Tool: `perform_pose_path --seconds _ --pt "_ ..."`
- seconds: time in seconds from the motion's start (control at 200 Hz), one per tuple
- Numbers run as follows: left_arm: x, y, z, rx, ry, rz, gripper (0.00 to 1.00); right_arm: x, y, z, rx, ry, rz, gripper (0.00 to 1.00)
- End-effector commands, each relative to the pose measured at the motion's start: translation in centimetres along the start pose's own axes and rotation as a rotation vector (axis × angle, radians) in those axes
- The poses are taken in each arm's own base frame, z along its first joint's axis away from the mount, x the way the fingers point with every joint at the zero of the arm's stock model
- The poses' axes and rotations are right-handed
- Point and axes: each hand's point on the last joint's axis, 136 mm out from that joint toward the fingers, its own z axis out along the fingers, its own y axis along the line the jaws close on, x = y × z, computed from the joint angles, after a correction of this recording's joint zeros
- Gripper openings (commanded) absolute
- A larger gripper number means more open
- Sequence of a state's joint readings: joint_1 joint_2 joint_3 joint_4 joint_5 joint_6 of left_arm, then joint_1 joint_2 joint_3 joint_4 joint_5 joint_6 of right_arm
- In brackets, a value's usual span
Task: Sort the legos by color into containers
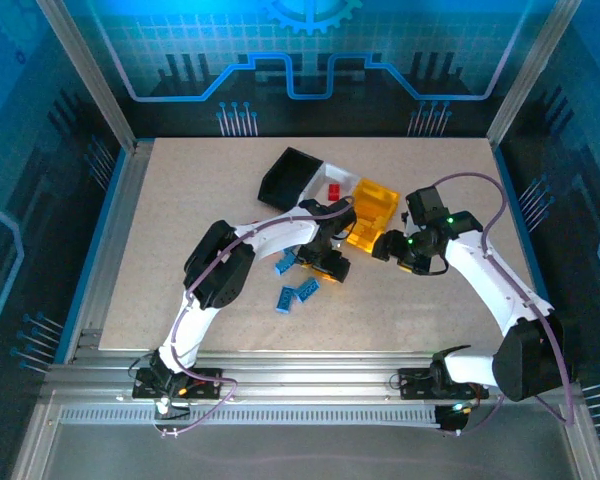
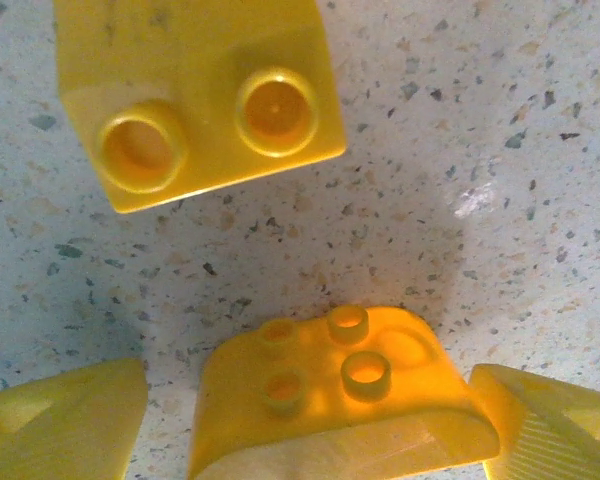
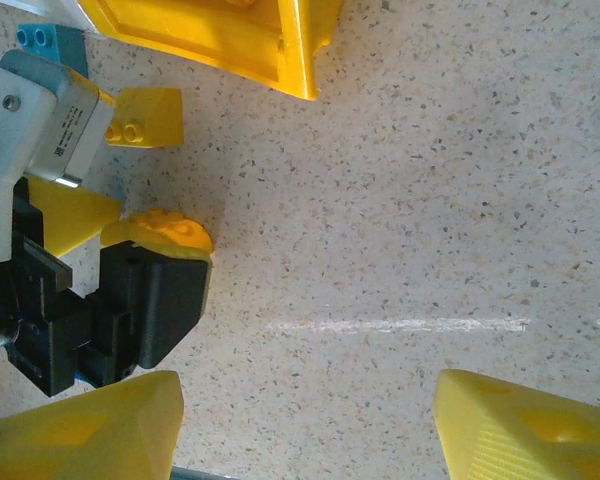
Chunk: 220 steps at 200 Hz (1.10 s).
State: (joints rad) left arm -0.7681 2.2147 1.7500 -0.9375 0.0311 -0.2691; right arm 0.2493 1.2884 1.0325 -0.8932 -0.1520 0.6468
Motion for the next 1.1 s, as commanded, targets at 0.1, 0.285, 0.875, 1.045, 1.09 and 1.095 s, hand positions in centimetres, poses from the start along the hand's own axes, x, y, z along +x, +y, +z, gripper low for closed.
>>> perform_pose_path --seconds 0.1,0.285,0.875,1.045,1.09,1.095 --pt "0.1 -0.7 0.1 0.017 0.018 -0.014 0.74 0.4 -0.2 0.2 -0.019 0.013 0.019 0.68" --pt "0.2 -0.7 -1.1 0.015 0.012 -0.019 0.71 0.5 -0.4 -0.2 -0.018 0.004 0.012 0.68" --pt "-10.8 -2.5 -12.4 0.353 -0.285 -0.368 0.69 4.6 -4.8 -1.5 -0.047 -0.016 0.124 0.68" --pt "-15.4 -3.8 -12.0 0.467 -0.324 -0.466 0.69 4.7 -4.7 -2.5 -0.054 -0.045 0.115 0.69" --pt "-16.5 -4.2 -12.0 0.492 -0.331 -0.473 0.69 4.7 -4.7 -2.7 -0.052 -0.050 0.114 0.69" --pt "-16.6 -4.3 -11.9 0.494 -0.331 -0.475 0.69 4.7 -4.7 -2.7 -0.052 -0.051 0.114 0.69"
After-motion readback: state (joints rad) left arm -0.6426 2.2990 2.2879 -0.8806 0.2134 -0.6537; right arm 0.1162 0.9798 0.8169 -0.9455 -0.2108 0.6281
